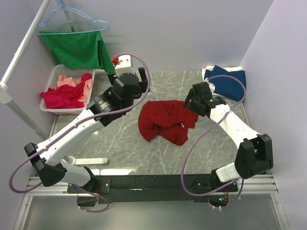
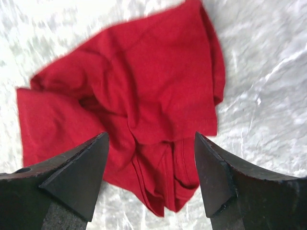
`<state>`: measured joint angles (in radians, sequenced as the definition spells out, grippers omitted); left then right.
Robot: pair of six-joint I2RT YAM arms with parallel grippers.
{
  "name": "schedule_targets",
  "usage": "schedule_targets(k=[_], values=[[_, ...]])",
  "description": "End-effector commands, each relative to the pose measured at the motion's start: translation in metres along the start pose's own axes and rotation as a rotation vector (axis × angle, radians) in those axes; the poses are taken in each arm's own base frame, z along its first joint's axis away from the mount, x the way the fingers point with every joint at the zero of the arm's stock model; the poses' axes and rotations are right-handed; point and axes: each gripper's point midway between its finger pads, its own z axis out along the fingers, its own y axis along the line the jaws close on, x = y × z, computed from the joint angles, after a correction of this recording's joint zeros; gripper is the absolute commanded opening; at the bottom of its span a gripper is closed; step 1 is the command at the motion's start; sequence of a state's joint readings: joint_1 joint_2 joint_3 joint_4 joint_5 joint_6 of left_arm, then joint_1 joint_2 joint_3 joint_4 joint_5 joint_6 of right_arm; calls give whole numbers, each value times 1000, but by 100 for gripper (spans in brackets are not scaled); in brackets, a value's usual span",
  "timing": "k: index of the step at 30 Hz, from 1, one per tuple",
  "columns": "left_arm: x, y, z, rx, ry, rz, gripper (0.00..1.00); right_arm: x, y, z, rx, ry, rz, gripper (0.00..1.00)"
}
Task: Fold and stack the t-shirts
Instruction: Move the tshirt to the center of the board, then flatten the tshirt out
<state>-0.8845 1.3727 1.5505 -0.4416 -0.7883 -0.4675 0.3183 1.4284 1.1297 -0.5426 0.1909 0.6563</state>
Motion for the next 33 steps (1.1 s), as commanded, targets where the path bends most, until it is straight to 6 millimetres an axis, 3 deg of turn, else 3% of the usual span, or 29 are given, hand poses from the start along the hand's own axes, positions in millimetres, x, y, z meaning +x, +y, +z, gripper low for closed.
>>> schedule_targets(k=[1, 4, 8, 14, 22, 33], values=[[35, 15, 18, -27, 135, -69, 90, 22, 9, 6, -45, 55, -40, 78], [61, 21, 27, -29, 210, -80, 88, 39, 7, 14, -39, 103, -39, 76], [78, 26, 35, -32, 264, -93, 88, 56, -14, 27, 70, 143, -17, 73], [87, 36, 43, -31, 287, -109, 88, 58, -55, 35, 264, 131, 33, 59], [96, 41, 52, -34, 313, -112, 88, 63, -83, 44, 349, 171, 80, 51], [97, 49, 63, -48, 324, -104, 88, 81, -81, 64, 307, 264, 100, 47]])
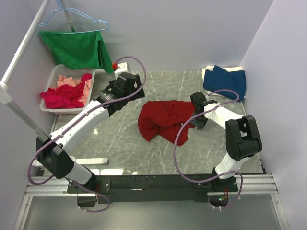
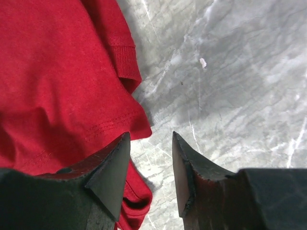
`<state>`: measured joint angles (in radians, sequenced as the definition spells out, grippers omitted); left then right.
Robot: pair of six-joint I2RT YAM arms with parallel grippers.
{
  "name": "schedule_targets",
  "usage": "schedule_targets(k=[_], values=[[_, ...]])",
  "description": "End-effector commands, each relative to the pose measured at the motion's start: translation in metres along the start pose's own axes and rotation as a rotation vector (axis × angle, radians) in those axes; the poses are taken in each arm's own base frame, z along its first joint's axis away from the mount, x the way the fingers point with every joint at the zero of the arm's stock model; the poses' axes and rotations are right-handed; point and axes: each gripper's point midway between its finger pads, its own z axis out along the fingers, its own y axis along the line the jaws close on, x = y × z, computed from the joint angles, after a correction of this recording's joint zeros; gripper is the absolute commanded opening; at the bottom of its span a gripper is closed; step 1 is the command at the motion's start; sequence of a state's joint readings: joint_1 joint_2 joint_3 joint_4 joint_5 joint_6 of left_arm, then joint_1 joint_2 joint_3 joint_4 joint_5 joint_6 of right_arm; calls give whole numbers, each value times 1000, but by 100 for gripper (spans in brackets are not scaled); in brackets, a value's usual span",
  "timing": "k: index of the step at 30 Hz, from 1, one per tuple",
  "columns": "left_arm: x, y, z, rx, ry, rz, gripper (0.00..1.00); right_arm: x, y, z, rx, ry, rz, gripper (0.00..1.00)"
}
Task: Fold and stack the t-shirts
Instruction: Flatten the tshirt out
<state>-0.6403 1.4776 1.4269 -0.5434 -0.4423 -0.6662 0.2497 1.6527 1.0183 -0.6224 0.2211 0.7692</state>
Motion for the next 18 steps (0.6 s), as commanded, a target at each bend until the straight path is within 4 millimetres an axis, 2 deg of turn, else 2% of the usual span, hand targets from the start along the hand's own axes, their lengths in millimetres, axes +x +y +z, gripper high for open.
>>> schedule_targets(k=[1, 8, 13, 16, 17, 18], values=[[-9, -2, 2, 20, -16, -8, 88, -4, 7, 5, -29, 8, 21, 46], [-11, 2, 7, 13, -14, -8, 88, 2, 11, 16, -37, 54, 19, 41], [-14, 3, 9, 17, -15, -7, 88, 6, 12, 22, -36, 78, 17, 23], [-16, 4, 10, 16, -16, -3, 88, 2, 13, 20, -28, 70, 19, 10], [-16, 4, 9, 17, -18, -2, 88, 0, 13, 19, -24, 65, 22, 2], [-17, 5, 10, 17, -19, -3, 88, -4, 15, 16, -29, 56, 24, 0]])
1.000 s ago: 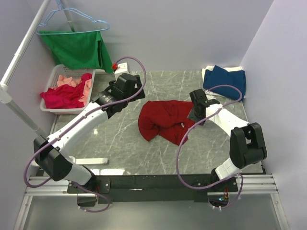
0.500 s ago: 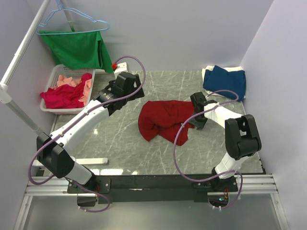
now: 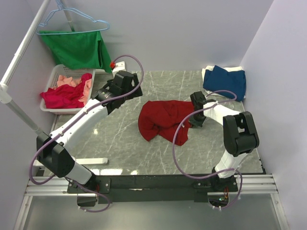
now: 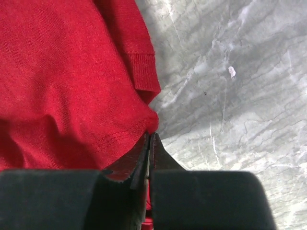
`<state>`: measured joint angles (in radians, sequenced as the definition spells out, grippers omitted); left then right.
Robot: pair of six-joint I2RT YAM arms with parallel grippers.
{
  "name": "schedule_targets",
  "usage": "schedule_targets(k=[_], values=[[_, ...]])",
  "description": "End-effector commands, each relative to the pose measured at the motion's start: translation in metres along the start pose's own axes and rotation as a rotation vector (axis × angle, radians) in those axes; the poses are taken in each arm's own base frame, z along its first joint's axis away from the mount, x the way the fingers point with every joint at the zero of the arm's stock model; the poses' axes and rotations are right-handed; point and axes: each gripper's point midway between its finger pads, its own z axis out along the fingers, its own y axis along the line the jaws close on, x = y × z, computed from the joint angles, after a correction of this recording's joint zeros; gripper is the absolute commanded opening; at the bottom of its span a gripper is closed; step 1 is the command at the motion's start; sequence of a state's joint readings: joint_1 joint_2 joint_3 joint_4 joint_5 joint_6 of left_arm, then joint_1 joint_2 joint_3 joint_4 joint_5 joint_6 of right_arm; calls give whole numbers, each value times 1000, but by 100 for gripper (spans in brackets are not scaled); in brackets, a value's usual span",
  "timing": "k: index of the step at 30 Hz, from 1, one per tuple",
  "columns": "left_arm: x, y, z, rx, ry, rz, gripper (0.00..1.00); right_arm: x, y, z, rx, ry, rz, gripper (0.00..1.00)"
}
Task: Fold and stack the t-shirts
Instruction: Flatten the tshirt out
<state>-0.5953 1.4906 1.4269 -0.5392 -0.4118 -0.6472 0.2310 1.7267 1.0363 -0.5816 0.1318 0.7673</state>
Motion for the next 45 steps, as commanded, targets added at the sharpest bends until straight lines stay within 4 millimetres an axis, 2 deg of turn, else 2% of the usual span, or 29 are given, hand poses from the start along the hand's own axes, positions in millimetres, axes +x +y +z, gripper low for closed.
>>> schedule_targets(k=[1, 5, 8, 11, 14, 15, 16, 21, 24, 26, 29, 31, 32, 35, 38, 42, 43, 45], values=[[-13, -7, 0, 34, -29, 0, 88, -14, 3, -6, 12, -27, 14, 0], [-14, -6, -2, 38, -31, 0, 88, -33, 14, -33, -40, -92, 23, 0], [-13, -7, -2, 46, -30, 1, 88, -55, 25, -69, -105, -180, 33, 0], [-13, -8, -4, 59, -28, -1, 88, -81, 37, -120, -205, -291, 54, 0], [-13, -11, -5, 72, -25, -2, 88, -100, 41, -173, -289, -398, 67, 0], [-11, -12, -5, 81, -17, -1, 88, -105, 39, -194, -322, -444, 78, 0], [-11, -13, -4, 88, -18, -2, 88, -111, 36, -207, -329, -478, 82, 0], [-6, -22, -3, 132, 5, 5, 88, -132, 25, -294, -443, -670, 122, 0], [0, -31, -1, 181, 33, 10, 88, -138, 18, -335, -506, -763, 135, 0], [5, -48, -4, 274, 61, 22, 87, -142, 16, -351, -526, -800, 137, 0], [29, -70, -14, 430, 136, 63, 85, -143, 16, -350, -517, -798, 139, 0], [41, -81, -20, 499, 150, 122, 85, -144, 18, -341, -496, -778, 148, 0], [61, -91, -26, 536, 185, 168, 84, -144, 19, -338, -493, -771, 151, 0], [104, -99, -29, 546, 260, 292, 83, -146, 23, -334, -496, -760, 159, 0], [135, -106, -30, 572, 314, 317, 80, -148, 26, -335, -496, -757, 160, 0], [157, -118, -26, 596, 344, 325, 75, -150, 30, -330, -484, -741, 158, 0], [167, -116, -18, 575, 370, 331, 75, -149, 30, -327, -481, -732, 157, 0], [176, -117, -11, 558, 389, 342, 75, -148, 32, -323, -482, -720, 155, 0]])
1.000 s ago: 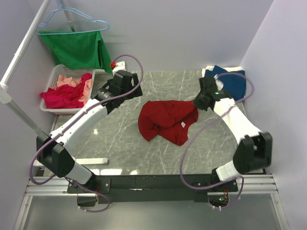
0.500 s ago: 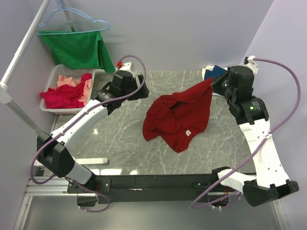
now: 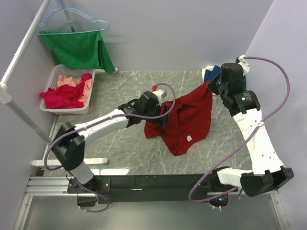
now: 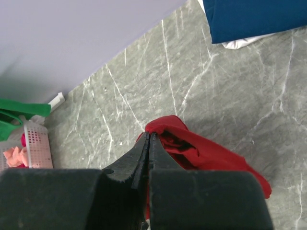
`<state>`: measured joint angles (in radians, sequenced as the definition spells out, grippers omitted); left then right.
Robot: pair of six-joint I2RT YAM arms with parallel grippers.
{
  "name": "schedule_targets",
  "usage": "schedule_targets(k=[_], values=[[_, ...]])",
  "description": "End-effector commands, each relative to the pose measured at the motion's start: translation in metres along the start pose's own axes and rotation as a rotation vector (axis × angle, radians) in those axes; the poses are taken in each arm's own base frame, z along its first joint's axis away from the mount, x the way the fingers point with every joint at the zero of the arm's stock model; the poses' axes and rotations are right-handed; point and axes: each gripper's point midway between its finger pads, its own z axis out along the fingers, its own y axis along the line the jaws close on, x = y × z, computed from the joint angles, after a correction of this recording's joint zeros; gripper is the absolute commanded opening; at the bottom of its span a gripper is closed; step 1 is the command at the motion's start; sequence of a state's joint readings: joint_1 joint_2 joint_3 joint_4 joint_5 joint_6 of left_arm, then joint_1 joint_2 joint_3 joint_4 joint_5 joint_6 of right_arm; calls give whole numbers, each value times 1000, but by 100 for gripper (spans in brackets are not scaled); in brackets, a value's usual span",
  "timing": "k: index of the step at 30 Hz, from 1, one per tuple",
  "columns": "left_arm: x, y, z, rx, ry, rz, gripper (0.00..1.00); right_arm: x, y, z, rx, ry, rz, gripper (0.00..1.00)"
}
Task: Fold and stack the t-shirts
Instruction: Flatten the tshirt out
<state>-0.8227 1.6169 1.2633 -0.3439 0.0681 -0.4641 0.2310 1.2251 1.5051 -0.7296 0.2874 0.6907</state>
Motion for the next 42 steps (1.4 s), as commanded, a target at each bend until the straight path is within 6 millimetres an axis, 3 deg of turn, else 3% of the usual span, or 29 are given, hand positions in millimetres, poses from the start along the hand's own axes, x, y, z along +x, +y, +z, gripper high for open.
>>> schedule_targets(k=[1, 10, 13, 16, 17, 20, 26, 35, 42], values=[[4, -1, 25, 6, 17, 15, 75, -17, 9, -5, -22, -43, 32, 0], [11, -1, 68, -48, 60, 36, 70, -6, 3, 2, 1, -12, 15, 0], [15, 4, 76, -79, 83, 21, 63, -5, 2, 5, 8, -12, 13, 0], [18, 25, 80, -196, 82, 2, 40, -2, 1, 7, 11, -6, 8, 0], [15, 34, 79, -249, 64, -8, 21, -1, 0, 8, 13, -3, 6, 0], [10, 52, 71, -339, 38, -38, 1, 0, -1, 9, 18, -2, 2, 0], [-10, 82, 40, -431, -22, -119, 1, -3, -3, 11, 30, -13, 9, 0], [-64, 132, -65, -564, -234, -231, 1, -7, -23, 15, 124, -37, 27, 0], [-61, 176, -110, -716, -279, -277, 1, -8, -31, 18, 156, -43, 39, 0]])
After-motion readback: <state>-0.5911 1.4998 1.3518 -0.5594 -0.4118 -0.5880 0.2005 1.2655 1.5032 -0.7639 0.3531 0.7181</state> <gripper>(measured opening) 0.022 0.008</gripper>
